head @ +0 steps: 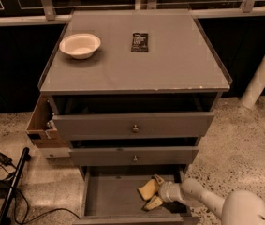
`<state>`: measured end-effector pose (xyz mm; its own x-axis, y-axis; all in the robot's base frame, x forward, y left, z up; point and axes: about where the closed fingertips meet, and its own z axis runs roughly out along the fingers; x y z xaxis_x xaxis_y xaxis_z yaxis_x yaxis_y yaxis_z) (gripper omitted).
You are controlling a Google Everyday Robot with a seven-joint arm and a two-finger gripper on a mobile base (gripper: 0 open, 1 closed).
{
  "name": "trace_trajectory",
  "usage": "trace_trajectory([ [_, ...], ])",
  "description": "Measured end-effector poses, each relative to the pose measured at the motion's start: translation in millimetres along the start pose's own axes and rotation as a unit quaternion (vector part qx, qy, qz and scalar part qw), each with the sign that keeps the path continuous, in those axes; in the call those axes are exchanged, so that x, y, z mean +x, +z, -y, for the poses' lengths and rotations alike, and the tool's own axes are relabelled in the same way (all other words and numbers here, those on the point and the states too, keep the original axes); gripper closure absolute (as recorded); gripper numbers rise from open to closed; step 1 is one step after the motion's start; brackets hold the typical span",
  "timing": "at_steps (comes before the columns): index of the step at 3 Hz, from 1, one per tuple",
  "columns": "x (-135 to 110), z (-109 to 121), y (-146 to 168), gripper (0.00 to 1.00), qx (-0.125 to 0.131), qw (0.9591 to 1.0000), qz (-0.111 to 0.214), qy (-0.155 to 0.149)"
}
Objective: Pick sponge from bottom drawer and place on counter
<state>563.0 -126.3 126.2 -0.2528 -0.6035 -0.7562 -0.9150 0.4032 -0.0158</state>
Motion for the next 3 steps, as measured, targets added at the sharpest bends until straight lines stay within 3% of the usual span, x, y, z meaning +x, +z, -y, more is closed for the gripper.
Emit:
trace_trajectory([
  [1,-1.2,3.7,6.1,0.06,0.021,0.9997,-0.007,0.006],
  [2,0.3,5.6,10.7,0.25,0.029,0.9994,-0.014,0.012],
  [3,0.3,5.6,10.7,0.56,0.029,0.9994,-0.014,0.012],
])
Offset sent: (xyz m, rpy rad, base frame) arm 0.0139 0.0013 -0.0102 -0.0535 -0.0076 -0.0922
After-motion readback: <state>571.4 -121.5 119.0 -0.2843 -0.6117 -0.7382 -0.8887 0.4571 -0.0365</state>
